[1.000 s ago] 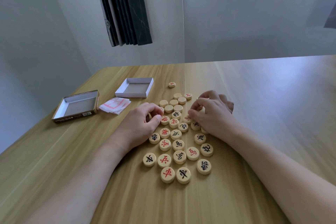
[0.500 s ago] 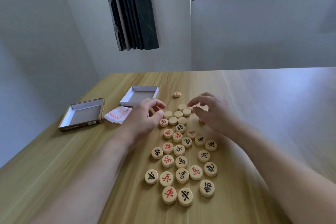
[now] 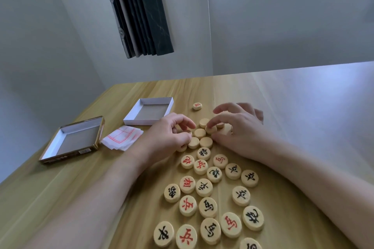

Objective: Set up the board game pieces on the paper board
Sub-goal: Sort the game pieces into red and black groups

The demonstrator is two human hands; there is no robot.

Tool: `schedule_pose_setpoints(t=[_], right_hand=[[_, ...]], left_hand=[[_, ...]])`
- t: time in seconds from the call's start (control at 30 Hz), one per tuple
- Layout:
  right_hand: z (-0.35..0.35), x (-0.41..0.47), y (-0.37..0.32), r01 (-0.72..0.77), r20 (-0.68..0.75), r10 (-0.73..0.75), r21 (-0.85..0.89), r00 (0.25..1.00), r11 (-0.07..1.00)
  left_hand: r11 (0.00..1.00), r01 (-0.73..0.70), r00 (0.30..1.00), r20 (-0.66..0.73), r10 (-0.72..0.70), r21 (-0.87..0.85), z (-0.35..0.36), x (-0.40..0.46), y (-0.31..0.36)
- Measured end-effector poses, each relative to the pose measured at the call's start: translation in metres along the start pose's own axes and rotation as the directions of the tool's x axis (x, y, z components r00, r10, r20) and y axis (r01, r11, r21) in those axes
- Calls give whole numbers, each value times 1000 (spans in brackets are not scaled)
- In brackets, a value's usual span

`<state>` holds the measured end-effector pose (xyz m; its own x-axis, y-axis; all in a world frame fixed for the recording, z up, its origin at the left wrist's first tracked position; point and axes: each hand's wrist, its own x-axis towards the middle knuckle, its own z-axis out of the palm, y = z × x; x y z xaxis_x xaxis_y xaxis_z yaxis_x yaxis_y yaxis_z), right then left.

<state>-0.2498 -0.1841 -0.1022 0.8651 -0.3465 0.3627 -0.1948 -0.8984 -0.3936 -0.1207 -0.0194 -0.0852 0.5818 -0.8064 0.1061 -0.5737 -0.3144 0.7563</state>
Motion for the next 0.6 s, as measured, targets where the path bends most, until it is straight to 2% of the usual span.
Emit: schedule_pose_setpoints(t=[0.43, 0.6], right_hand=[[1, 2, 0, -46, 16, 46, -21, 999, 999], [1, 3, 1, -31, 11, 31, -6, 999, 999]], left_hand=[[999, 44, 999, 3, -44, -22, -1, 1, 2], [1000, 9, 1000, 16, -9, -3, 2, 0, -1]])
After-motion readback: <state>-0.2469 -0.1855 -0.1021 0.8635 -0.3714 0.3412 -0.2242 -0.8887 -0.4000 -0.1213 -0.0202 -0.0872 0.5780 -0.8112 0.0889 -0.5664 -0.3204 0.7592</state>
